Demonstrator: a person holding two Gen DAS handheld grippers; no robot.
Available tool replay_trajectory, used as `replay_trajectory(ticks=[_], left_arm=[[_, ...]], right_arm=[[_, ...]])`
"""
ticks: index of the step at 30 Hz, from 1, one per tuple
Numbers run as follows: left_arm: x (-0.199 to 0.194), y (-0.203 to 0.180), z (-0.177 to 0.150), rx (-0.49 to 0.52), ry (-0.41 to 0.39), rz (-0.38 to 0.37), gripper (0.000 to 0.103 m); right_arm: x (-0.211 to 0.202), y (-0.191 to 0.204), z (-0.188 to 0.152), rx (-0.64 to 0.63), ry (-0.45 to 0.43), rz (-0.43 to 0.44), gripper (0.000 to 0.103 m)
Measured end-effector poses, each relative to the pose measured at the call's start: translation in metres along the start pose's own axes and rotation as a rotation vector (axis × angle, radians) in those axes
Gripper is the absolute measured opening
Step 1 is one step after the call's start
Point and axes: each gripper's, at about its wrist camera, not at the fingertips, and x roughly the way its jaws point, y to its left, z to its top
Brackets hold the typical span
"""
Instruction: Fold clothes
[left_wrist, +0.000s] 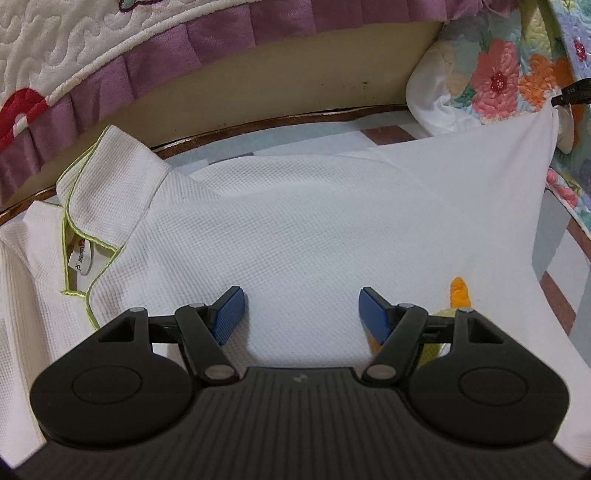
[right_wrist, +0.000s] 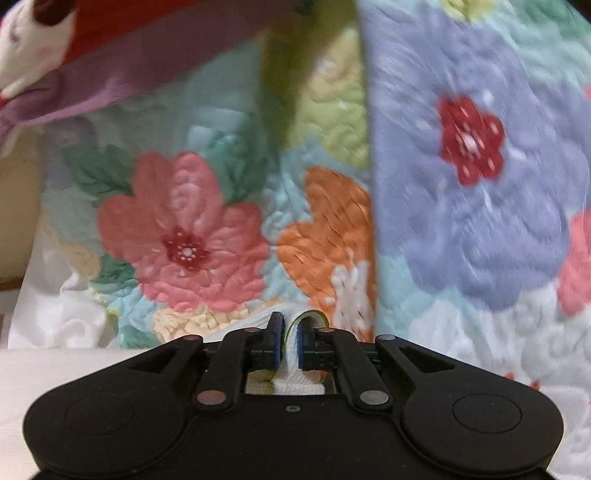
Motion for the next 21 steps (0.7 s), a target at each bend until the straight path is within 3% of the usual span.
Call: replay_trajectory(ticks=[2, 5, 6, 9, 10, 12, 13, 17, 19, 21], left_arm=[[-0.002, -0.001, 0.001, -0.009, -0.005, -0.007, 0.068], [-0.015, -0.013, 0.007, -0.017, -0.099, -0.127, 0.068], [-0.019, -0.02, 0.009, -0.01, -0.128, -0.168, 0.068], [-0.021, -0.052, 0.018, 0.046, -0.157, -0.239, 0.07], [-0.019, -0.066, 0.019, 0.081, -0.149, -0.256, 0.07], [-0.013, -0.094, 0.019, 0.164, -0.132, -0.284, 0.07], [-0.011, -0.108, 0.017, 0.222, -0.125, -0.295, 0.07], [-0.001, -0.147, 0.001, 0.382, -0.115, -0.293, 0.07], [0.007, -0.15, -0.004, 0.391, -0.085, -0.286, 0.07], [0.014, -0.149, -0.007, 0.385, -0.056, -0.28, 0.07]], right_arm=[[0.0, -0.006, 0.001, 0.039, 0.012, -0.001, 0.006], [-0.006, -0.006, 0.004, 0.006, 0.01, -0.046, 0.012], [-0.004, -0.005, 0.006, -0.056, 0.036, -0.065, 0.011], [-0.003, 0.013, -0.001, -0.33, 0.061, -0.259, 0.016], [-0.009, 0.014, -0.004, -0.309, 0.047, -0.246, 0.018], [-0.03, 0.004, -0.012, -0.12, 0.003, -0.128, 0.043], [-0.035, -0.004, -0.018, 0.007, 0.0, -0.069, 0.048], [-0.033, -0.037, -0.07, 0.534, 0.049, 0.241, 0.055], [-0.022, -0.047, -0.102, 0.752, 0.09, 0.369, 0.056], [-0.008, -0.041, -0.122, 0.815, 0.108, 0.386, 0.059]])
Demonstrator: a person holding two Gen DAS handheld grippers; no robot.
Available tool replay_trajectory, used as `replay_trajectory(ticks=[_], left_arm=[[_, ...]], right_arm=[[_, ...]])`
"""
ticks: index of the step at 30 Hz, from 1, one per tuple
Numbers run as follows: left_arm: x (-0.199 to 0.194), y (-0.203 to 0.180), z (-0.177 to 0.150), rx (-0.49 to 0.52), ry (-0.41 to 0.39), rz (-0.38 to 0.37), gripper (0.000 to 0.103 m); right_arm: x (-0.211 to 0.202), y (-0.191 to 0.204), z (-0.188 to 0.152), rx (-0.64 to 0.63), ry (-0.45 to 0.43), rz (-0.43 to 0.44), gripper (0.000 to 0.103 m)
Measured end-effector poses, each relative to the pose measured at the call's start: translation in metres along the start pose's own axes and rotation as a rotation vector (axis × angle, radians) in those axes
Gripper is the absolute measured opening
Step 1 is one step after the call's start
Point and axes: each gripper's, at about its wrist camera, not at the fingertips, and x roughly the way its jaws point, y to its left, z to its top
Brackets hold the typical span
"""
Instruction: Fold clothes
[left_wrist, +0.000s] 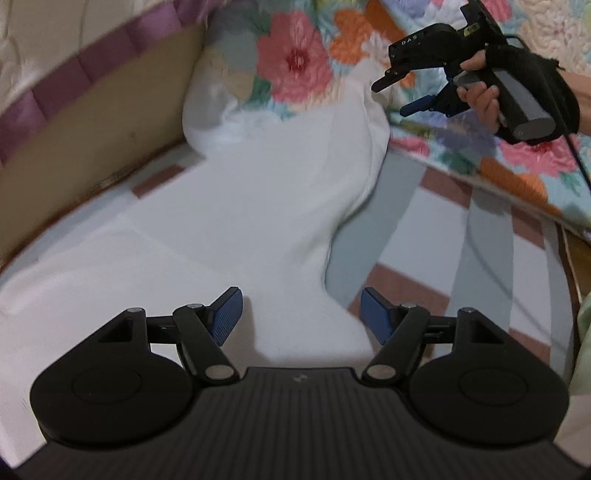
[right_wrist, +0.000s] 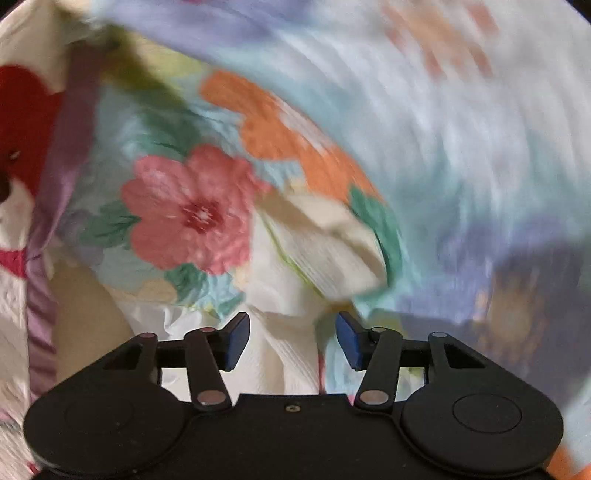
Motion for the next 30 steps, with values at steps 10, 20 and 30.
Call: replay_trajectory(ticks=[10, 20, 30], left_arm=[[0.0, 0.007, -0.019, -0.001, 0.023, -0.001, 0.071], [-0.004, 0.002, -0.026, 0.064, 0.03, 0.002, 0.074], [-0.006, 0.004, -0.026, 0.078, 0.041, -0.019, 0.077]], right_arm=[[0.03, 0.065, 0.02, -0.398, -0.222, -0.168, 0.006], [-0.024, 0.097, 0.055, -0.728, -0.375, -0.308, 0.016], [-0.017, 0.056, 0.071, -0.405, -0.268, -0.19, 0.037]])
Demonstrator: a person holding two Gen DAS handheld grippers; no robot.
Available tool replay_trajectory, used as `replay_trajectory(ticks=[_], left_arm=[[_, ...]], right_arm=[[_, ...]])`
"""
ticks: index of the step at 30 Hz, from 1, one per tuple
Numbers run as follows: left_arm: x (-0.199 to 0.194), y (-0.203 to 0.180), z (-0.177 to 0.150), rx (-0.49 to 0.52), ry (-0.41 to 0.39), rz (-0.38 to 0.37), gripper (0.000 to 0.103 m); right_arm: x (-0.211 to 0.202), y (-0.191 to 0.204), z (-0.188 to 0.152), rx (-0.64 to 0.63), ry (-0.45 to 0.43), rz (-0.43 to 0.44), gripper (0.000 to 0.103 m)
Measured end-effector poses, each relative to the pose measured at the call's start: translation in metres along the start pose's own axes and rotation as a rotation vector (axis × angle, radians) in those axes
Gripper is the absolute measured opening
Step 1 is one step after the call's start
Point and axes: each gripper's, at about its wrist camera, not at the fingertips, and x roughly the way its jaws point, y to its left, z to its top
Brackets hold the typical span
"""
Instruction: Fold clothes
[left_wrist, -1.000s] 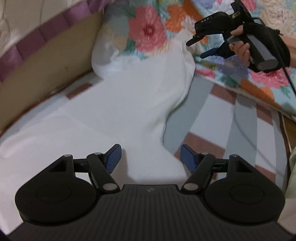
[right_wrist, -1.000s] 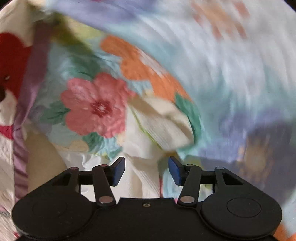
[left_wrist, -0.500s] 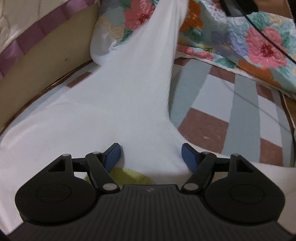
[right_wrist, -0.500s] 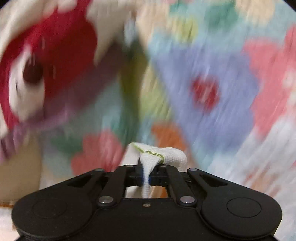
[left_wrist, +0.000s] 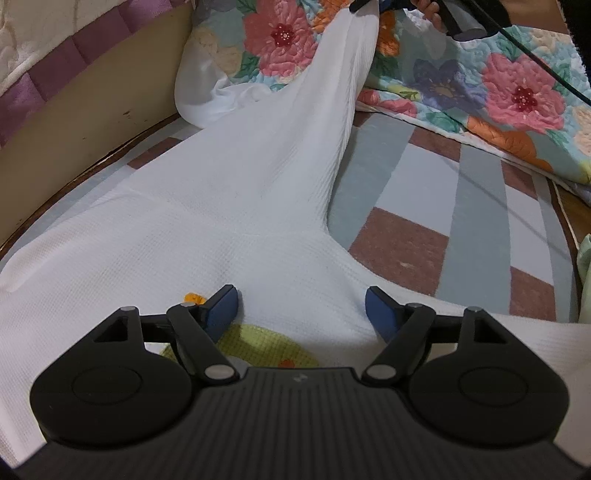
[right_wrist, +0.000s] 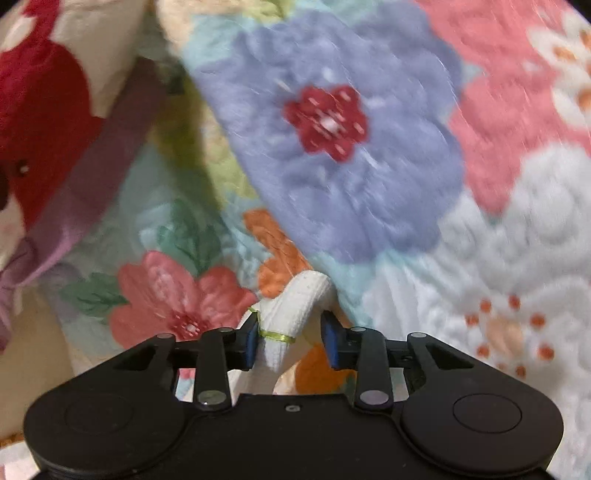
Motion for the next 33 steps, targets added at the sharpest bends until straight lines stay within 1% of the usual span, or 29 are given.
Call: replay_trajectory(ticks=[2, 3, 4, 5, 7, 9, 11, 15, 19, 22, 24, 26, 28, 29, 30, 31, 32, 33], left_arm=[[0.0, 0.0, 0.001, -0.001, 0.005, -0.001, 0.077], [0.0, 0.001, 0.002, -0.004, 0.007, -0.002, 0.077], [-0.001, 0.002, 0.002, -0.012, 0.008, -0.006, 0.077], [-0.002, 0.005, 0.003, -0.029, 0.006, -0.013, 0.077], [-0.007, 0.015, 0.004, -0.099, -0.007, -0.038, 0.077], [-0.014, 0.03, 0.005, -0.196, -0.026, -0.073, 0.077], [-0.025, 0.043, 0.006, -0.268, -0.061, -0.081, 0.077], [-0.06, 0.066, 0.005, -0.344, -0.151, -0.025, 0.077], [-0.099, 0.086, -0.004, -0.419, -0.237, 0.02, 0.077], [-0.136, 0.097, -0.017, -0.466, -0.302, 0.091, 0.077], [-0.162, 0.106, -0.031, -0.52, -0.34, 0.141, 0.077], [-0.185, 0.115, -0.048, -0.588, -0.359, 0.178, 0.077], [-0.204, 0.124, -0.071, -0.652, -0.338, 0.236, 0.077], [-0.21, 0.126, -0.082, -0.675, -0.317, 0.268, 0.077], [-0.215, 0.126, -0.095, -0.698, -0.29, 0.308, 0.077], [-0.218, 0.126, -0.107, -0.714, -0.262, 0.348, 0.077], [-0.22, 0.125, -0.118, -0.73, -0.234, 0.387, 0.077], [-0.222, 0.125, -0.131, -0.756, -0.219, 0.403, 0.077]], right_arm=[[0.0, -0.003, -0.002, -0.01, 0.008, 0.003, 0.037], [-0.002, -0.005, -0.003, -0.014, 0.001, 0.007, 0.033], [-0.003, -0.001, -0.002, -0.023, -0.023, 0.013, 0.017], [-0.005, 0.005, 0.0, -0.033, -0.046, 0.029, 0.009], [-0.013, 0.019, 0.007, -0.035, -0.076, 0.085, 0.009], [-0.023, 0.04, 0.01, -0.06, -0.103, 0.15, 0.009], [-0.037, 0.064, 0.012, -0.091, -0.127, 0.225, 0.009], [-0.069, 0.117, 0.01, -0.11, -0.151, 0.402, 0.009], [-0.117, 0.183, -0.006, -0.179, -0.177, 0.604, 0.009], [-0.161, 0.238, -0.021, -0.261, -0.174, 0.774, 0.009], [-0.186, 0.272, -0.03, -0.315, -0.173, 0.878, 0.009], [-0.21, 0.301, -0.041, -0.346, -0.165, 0.977, 0.009], [-0.227, 0.325, -0.056, -0.361, -0.136, 1.071, 0.009], [-0.232, 0.335, -0.067, -0.361, -0.106, 1.108, 0.01], [-0.234, 0.347, -0.082, -0.379, -0.065, 1.125, 0.015], [-0.233, 0.36, -0.1, -0.434, -0.025, 1.111, 0.015], [-0.233, 0.373, -0.117, -0.489, 0.014, 1.096, 0.036], [-0.234, 0.383, -0.134, -0.547, 0.037, 1.071, 0.049]])
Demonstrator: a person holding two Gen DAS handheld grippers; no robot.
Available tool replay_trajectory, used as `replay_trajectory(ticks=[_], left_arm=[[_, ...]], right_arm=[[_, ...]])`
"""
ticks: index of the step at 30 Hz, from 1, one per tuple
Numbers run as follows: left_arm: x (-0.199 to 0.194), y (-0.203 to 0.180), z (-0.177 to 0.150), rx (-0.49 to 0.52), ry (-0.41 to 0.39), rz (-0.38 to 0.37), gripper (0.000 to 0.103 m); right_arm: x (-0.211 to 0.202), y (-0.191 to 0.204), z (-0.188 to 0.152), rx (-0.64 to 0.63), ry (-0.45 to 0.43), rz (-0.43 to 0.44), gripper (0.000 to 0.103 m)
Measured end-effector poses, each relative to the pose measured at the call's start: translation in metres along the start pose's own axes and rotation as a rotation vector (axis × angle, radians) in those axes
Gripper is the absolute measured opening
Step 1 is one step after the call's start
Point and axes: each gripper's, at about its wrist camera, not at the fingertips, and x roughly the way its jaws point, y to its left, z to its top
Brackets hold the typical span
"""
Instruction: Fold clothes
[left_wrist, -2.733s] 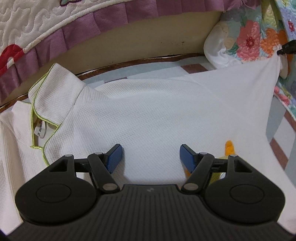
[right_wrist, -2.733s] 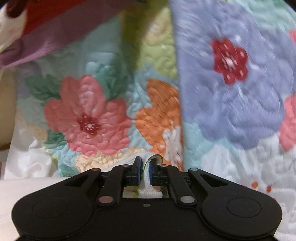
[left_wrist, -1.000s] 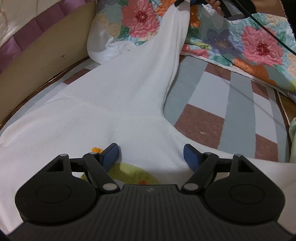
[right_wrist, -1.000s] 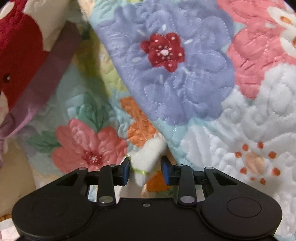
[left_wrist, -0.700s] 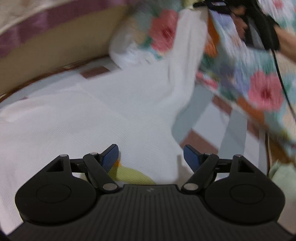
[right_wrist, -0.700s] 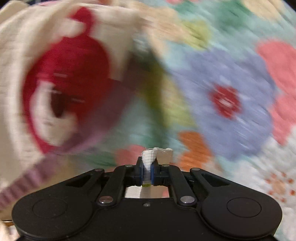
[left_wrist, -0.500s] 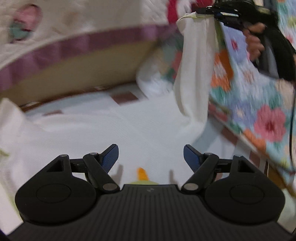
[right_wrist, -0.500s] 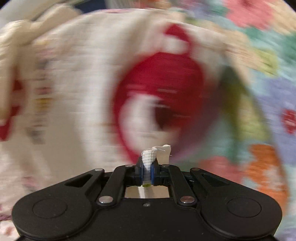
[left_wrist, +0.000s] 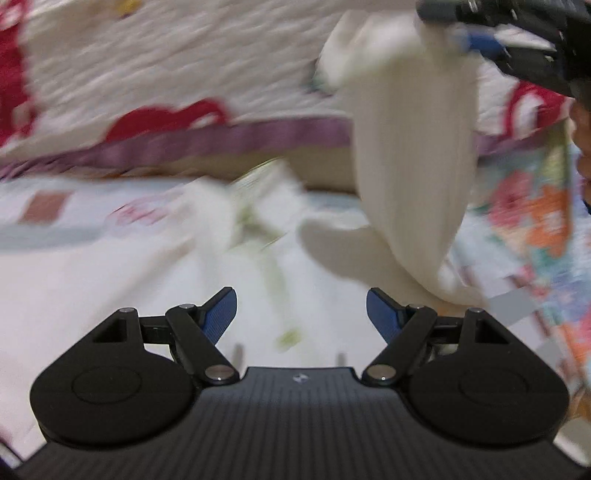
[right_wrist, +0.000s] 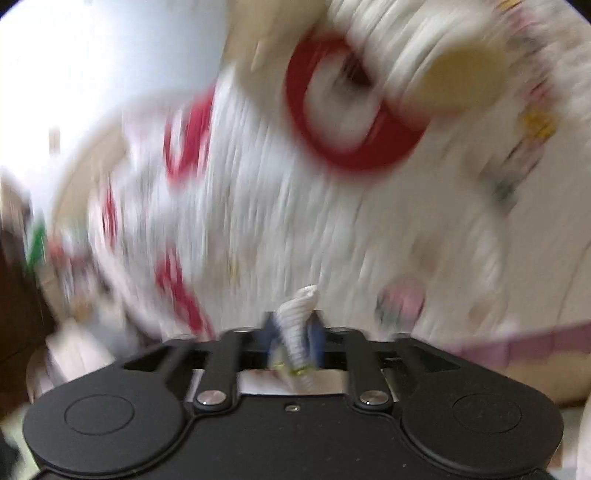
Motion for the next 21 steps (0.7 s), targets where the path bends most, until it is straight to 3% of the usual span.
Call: replay_trajectory(ticks=[4, 7, 9, 15, 18, 21], left_arm=[[-0.005, 0.03, -0.017, -0.082, 0.03, 0.039, 0.077], [-0.005, 0.037, -0.014, -0.086, 0.016, 0.04, 0.077], [-0.003, 0.041, -0.014, -0.098, 0.012, 0.033, 0.077], [0.005, 0.055, -0.017, -0.135, -0.01, 0.045, 0.077], [0.01, 0.06, -0.009, -0.144, -0.022, 0.04, 0.077], [0.024, 0.059, 0.004, -0.119, -0.034, 0.037, 0.077]], right_arm=[[0.001, 0.011, -0.052, -0.205, 0.052, -0.23, 0.049], [-0.022, -0.017, -0.099, -0.173, 0.084, -0.395, 0.051], [-0.038, -0.038, -0.133, -0.143, 0.137, -0.453, 0.051], [-0.063, -0.067, -0.219, -0.108, 0.341, -0.515, 0.051], [-0.063, -0.082, -0.238, -0.057, 0.36, -0.55, 0.051], [-0.06, -0.087, -0.235, -0.032, 0.343, -0.54, 0.051]])
